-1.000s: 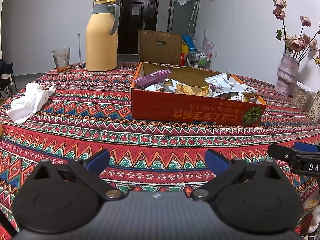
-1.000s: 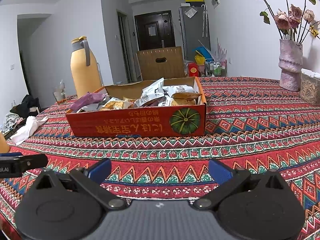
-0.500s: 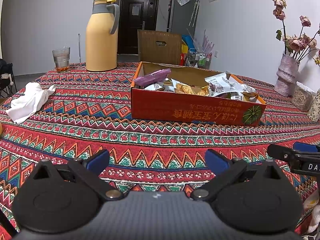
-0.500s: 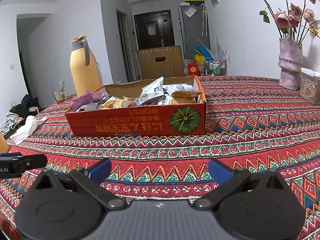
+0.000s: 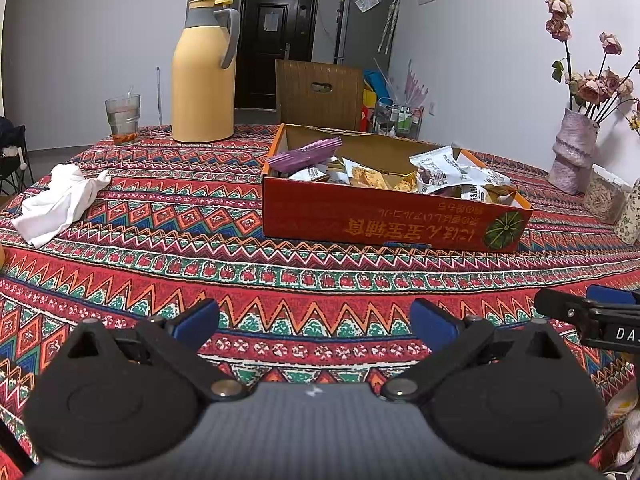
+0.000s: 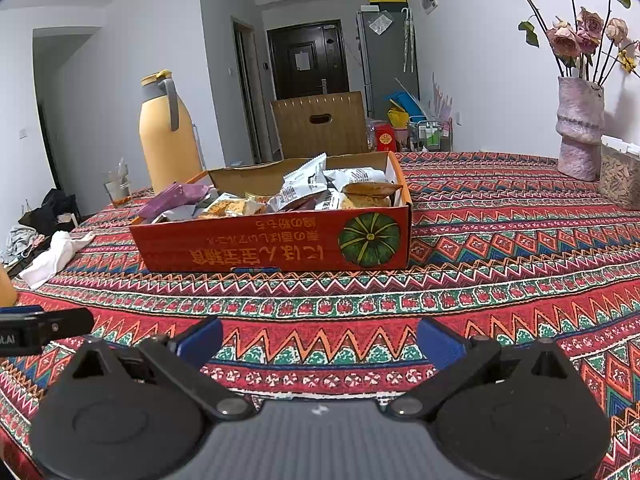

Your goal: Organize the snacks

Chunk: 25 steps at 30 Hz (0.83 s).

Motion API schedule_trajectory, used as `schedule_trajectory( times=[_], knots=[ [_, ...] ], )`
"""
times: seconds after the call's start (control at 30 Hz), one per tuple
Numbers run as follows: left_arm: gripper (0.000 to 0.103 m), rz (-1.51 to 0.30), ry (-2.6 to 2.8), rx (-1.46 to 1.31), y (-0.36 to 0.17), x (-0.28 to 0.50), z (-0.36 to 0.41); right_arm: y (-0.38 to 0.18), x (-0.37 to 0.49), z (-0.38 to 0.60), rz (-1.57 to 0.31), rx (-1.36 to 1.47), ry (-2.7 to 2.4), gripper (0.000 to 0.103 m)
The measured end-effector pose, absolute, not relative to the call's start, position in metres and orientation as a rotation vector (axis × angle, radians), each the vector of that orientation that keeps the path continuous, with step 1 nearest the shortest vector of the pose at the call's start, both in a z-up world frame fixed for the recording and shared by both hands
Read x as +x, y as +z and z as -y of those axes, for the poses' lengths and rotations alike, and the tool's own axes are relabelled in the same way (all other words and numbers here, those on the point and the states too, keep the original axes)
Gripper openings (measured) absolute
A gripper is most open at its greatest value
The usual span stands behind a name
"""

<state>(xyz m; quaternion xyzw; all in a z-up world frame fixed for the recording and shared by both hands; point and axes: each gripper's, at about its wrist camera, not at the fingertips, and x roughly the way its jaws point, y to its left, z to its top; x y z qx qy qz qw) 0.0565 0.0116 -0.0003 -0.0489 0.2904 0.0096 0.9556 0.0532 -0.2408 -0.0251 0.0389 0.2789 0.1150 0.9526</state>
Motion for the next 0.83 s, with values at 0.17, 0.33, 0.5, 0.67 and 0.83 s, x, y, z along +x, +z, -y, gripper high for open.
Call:
schedule_trajectory(
  times=[0.17, 0.33, 0.5, 0.67, 0.83],
  knots=[
    [0.103, -0.59, 0.019, -0.1, 0.0002, 0.0561, -0.0116, -0.0257, 0.0529, 0.2406, -0.566, 0.079, 0.234, 0.103],
    [0.103, -0.588, 0.02, -0.101, 0.0004, 0.0559, -0.0114, -0.0252, 0.053, 0.2407, -0.567, 0.079, 0.234, 0.103],
    [0.103, -0.589, 0.018, -0.102, 0.0002, 0.0551, -0.0112, -0.025, 0.053, 0.2406, -0.567, 0.078, 0.234, 0.103],
    [0.103, -0.587, 0.012, -0.11, 0.0008, 0.055, -0.0122, -0.0262, 0.0529, 0.2409, -0.57, 0.078, 0.236, 0.103],
    [0.103, -0.576, 0.005, -0.109, 0.0023, 0.0541, -0.0129, -0.0256, 0.0526, 0.241, -0.569, 0.078, 0.234, 0.103]
  ],
)
